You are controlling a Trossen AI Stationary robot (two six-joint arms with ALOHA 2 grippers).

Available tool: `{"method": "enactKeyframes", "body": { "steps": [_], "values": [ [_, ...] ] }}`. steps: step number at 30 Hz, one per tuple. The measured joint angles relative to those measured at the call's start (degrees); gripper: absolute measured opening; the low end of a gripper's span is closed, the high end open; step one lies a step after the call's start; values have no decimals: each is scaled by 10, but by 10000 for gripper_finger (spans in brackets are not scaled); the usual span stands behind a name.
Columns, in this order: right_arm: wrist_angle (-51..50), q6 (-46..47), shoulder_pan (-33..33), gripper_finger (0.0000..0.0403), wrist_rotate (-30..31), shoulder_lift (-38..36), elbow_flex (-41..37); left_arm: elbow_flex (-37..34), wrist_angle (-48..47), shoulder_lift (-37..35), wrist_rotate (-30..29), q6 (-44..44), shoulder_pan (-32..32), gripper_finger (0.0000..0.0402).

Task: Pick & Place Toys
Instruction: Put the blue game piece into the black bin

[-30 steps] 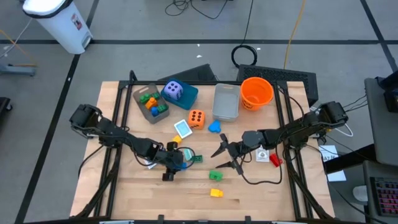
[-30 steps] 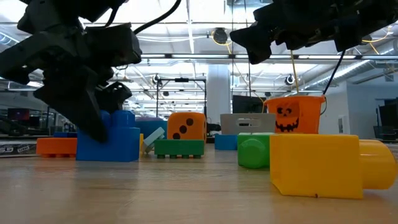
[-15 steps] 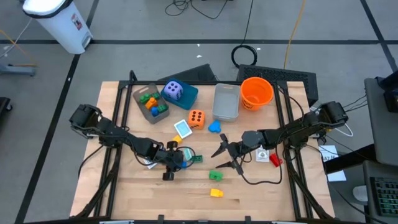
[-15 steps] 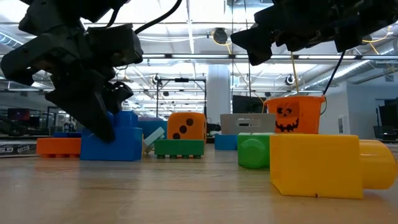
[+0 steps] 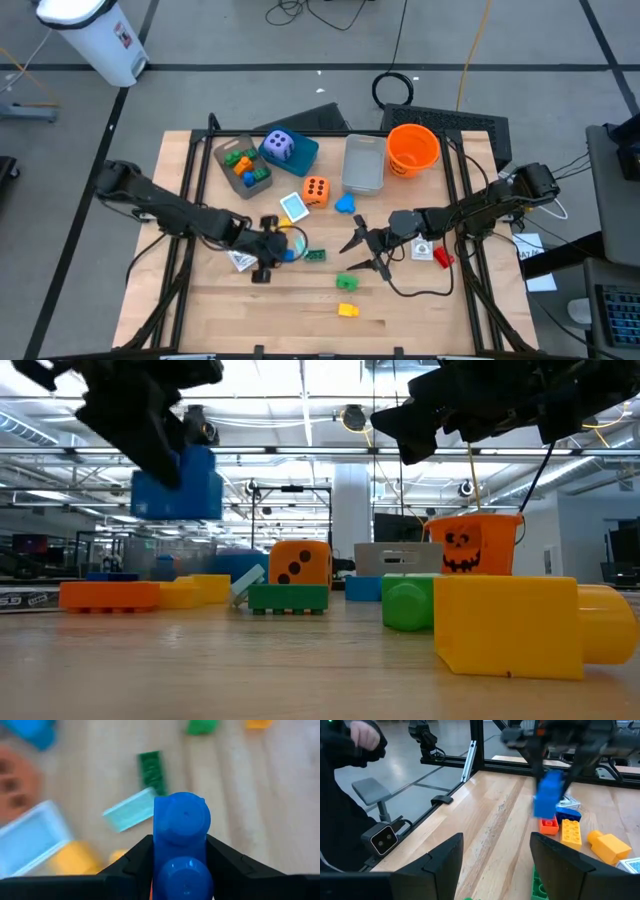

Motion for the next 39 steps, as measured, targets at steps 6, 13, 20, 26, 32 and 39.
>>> {"method": "enactKeyframes", "body": {
  "steps": [6, 13, 20, 26, 32, 39],
  "values": [
    [-1, 2, 0, 224, 0, 0, 0, 10, -94, -87, -74, 6, 46, 163],
    [1, 2, 0, 224, 0, 0, 0, 10, -187, -173, -152, 12, 158, 154],
    [2, 2, 0, 224, 0, 0, 0, 10, -186, -185, -154, 46, 302, 159],
    [1, 3, 0, 224, 0, 0, 0, 4, -194, -168, -136, 62, 405, 168],
    [-2, 5, 0, 224, 0, 0, 0, -62, -143, -169, -113, 38, 470, 148],
    [-3, 5, 0, 224, 0, 0, 0, -150, -96, -173, -116, -40, 514, 177]
  ]
}}
